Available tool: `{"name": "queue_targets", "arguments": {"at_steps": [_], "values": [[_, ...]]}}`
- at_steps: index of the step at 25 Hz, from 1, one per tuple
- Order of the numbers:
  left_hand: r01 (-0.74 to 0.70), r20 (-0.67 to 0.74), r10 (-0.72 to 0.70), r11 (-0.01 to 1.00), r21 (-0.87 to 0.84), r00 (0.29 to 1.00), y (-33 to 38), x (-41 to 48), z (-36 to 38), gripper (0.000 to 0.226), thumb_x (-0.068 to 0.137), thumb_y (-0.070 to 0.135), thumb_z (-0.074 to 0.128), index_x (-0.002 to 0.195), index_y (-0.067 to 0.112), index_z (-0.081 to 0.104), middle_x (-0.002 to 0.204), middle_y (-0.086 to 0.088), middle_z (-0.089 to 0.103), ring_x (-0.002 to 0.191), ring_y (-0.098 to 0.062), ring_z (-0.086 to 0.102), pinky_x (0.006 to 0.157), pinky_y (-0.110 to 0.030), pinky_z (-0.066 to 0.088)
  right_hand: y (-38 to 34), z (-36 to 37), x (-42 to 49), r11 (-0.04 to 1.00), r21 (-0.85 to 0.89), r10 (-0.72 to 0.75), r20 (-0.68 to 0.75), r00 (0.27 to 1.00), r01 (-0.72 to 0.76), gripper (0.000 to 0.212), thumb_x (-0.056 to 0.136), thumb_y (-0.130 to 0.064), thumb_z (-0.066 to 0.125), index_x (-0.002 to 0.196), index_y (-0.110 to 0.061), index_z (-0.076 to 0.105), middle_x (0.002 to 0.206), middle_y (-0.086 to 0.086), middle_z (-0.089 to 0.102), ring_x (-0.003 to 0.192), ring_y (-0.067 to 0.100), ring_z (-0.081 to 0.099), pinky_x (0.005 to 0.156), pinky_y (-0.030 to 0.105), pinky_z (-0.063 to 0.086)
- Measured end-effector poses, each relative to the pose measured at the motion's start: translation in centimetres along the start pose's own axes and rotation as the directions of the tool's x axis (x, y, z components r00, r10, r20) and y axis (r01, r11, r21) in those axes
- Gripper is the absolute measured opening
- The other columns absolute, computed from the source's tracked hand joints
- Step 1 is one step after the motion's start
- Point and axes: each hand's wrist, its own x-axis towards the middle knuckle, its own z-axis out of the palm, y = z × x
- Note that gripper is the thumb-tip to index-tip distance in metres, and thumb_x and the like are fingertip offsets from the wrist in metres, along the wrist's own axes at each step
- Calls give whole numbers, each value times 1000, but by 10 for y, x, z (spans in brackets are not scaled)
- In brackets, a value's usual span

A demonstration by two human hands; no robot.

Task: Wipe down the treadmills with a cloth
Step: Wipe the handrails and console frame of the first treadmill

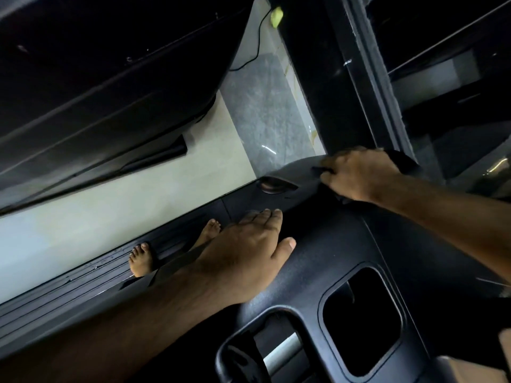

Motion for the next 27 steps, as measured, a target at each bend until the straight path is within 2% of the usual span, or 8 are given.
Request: {"name": "queue_targets", "arguments": {"at_steps": [3,7,11,14,18,22,25,27], "values": [[1,-5,-1,1000,-20,1000,4,5,-1,86,80,66,4,150,19,27,156,1,33,143,-15,29,112,-56,28,-19,13,-22,945,93,-318,27,948,314,50,98,-54,36,148,-49,37,155,-12,44,140,17,43,112,40,37],[-7,12,7,1000,-7,1000,13,10,-5,68,98,57,18,154,18,19,160,1,24,146,-12,19,119,-38,13,35,6,21,997,-7,77,8,997,-77,51,97,-59,31,144,-46,46,148,0,53,132,29,52,107,46,44],[-40,-36,39,999,-28,999,22,26,-12,63,101,52,22,154,19,18,161,3,20,146,-11,18,112,-28,15,13,15,8,972,60,-232,56,971,229,55,93,-61,28,145,-52,39,153,-8,47,137,21,48,109,43,42],[-84,-18,83,995,-46,996,28,32,-16,60,102,48,27,154,20,17,162,5,17,147,-5,14,109,-21,13,37,-1,31,996,-25,83,36,996,-82,48,99,-57,34,143,-45,46,148,2,53,131,29,53,105,44,44],[-111,-10,110,993,-50,994,36,49,-19,60,102,48,28,155,21,16,162,5,16,146,-6,15,109,-23,15,15,15,11,979,53,-201,35,979,199,54,92,-59,29,144,-50,42,151,-7,50,136,22,48,107,44,43],[-129,18,131,988,-82,991,38,67,-7,62,101,49,27,154,18,19,161,1,20,146,-10,21,118,-34,22,61,11,30,964,12,265,16,964,-266,49,99,-54,33,142,-39,48,150,1,49,137,28,41,108,53,36],[-138,-4,138,987,-78,990,42,77,-1,63,100,51,26,153,17,21,161,0,22,146,-12,24,116,-35,26,31,21,8,997,22,-72,-20,997,72,48,96,-53,36,143,-45,47,152,-8,46,140,20,40,111,47,35],[-140,11,142,984,-106,990,43,82,1,60,102,46,29,154,19,18,162,2,18,147,-10,20,118,-34,24,46,21,17,994,98,60,-35,998,-57,48,97,-54,37,143,-43,45,151,-3,46,139,24,40,109,51,37]]}}
